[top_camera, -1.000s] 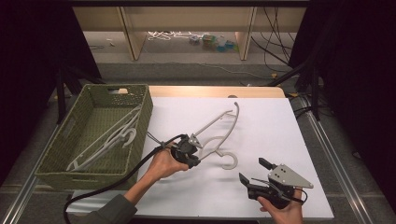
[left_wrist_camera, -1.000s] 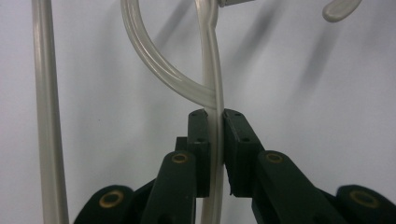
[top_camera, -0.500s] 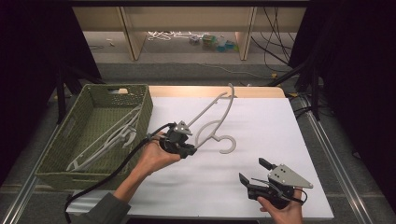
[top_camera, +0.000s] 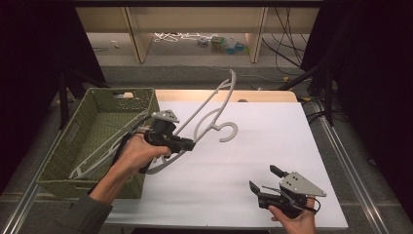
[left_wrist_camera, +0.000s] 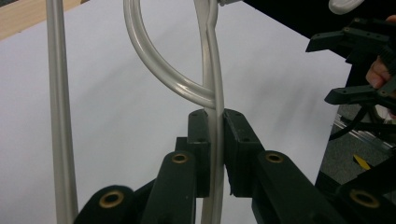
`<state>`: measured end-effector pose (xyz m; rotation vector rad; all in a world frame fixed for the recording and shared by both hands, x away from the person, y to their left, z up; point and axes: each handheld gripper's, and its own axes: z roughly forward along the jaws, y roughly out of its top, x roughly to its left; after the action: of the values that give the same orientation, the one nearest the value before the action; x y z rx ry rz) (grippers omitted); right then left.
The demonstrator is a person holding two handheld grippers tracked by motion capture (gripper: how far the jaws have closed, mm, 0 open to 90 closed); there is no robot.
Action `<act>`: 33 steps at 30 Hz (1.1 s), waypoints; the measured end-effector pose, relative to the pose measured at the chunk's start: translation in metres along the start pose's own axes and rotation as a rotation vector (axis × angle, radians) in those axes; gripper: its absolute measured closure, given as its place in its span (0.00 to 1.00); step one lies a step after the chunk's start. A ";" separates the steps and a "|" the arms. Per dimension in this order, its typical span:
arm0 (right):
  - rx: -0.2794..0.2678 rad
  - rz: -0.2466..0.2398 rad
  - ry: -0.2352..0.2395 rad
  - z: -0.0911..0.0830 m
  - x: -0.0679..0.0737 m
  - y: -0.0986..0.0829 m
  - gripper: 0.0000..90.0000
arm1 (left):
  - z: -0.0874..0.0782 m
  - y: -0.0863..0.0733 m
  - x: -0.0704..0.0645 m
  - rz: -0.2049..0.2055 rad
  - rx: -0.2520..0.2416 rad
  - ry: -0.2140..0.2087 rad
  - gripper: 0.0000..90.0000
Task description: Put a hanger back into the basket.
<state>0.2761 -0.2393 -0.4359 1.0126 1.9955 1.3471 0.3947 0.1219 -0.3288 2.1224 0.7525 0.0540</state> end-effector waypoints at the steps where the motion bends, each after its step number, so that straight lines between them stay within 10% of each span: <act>1: 0.000 -0.001 -0.001 0.000 0.000 0.000 0.18 | -0.004 0.001 0.000 -0.002 -0.001 0.005 0.91; 14: -0.004 -0.001 -0.002 0.000 0.000 0.000 0.18 | -0.072 0.003 0.016 0.022 -0.003 0.127 0.91; 33: 0.012 0.002 -0.008 -0.001 -0.001 0.000 0.18 | -0.128 -0.039 0.050 -0.027 0.010 0.236 0.91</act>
<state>0.2758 -0.2404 -0.4355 1.0237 1.9998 1.3316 0.3780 0.2580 -0.2887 2.1383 0.9200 0.2914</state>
